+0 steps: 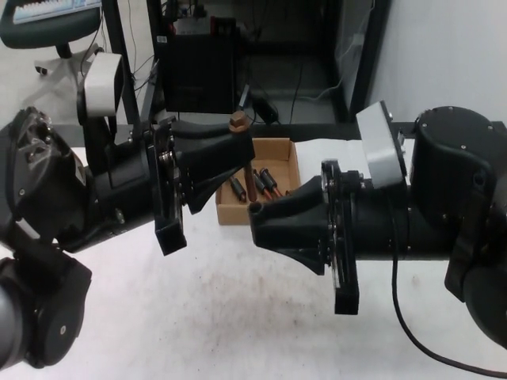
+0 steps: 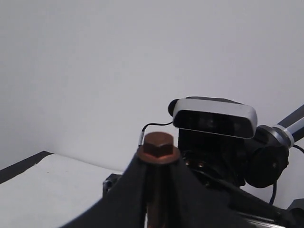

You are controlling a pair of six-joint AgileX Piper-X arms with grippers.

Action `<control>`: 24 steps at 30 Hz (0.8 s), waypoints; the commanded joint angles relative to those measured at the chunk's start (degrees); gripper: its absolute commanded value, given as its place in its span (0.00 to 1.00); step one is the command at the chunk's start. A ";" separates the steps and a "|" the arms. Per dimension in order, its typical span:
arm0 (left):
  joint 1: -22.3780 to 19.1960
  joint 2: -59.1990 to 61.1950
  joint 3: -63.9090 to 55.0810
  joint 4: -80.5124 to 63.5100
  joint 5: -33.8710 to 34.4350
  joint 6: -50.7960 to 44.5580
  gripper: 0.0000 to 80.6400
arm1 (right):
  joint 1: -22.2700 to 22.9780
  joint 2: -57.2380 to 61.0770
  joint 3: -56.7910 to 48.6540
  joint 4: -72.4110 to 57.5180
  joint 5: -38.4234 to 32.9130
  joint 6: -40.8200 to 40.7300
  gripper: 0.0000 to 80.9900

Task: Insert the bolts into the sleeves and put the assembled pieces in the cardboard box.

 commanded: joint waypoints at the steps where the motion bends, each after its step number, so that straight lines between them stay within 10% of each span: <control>1: -0.11 -0.25 -0.43 -0.29 0.12 0.20 0.00 | 0.13 -0.50 -0.15 -1.53 2.79 -6.51 0.01; 24: -0.11 -0.25 -0.43 0.35 -2.75 4.10 0.00 | 2.56 -0.50 -0.15 1.55 6.42 -9.77 0.01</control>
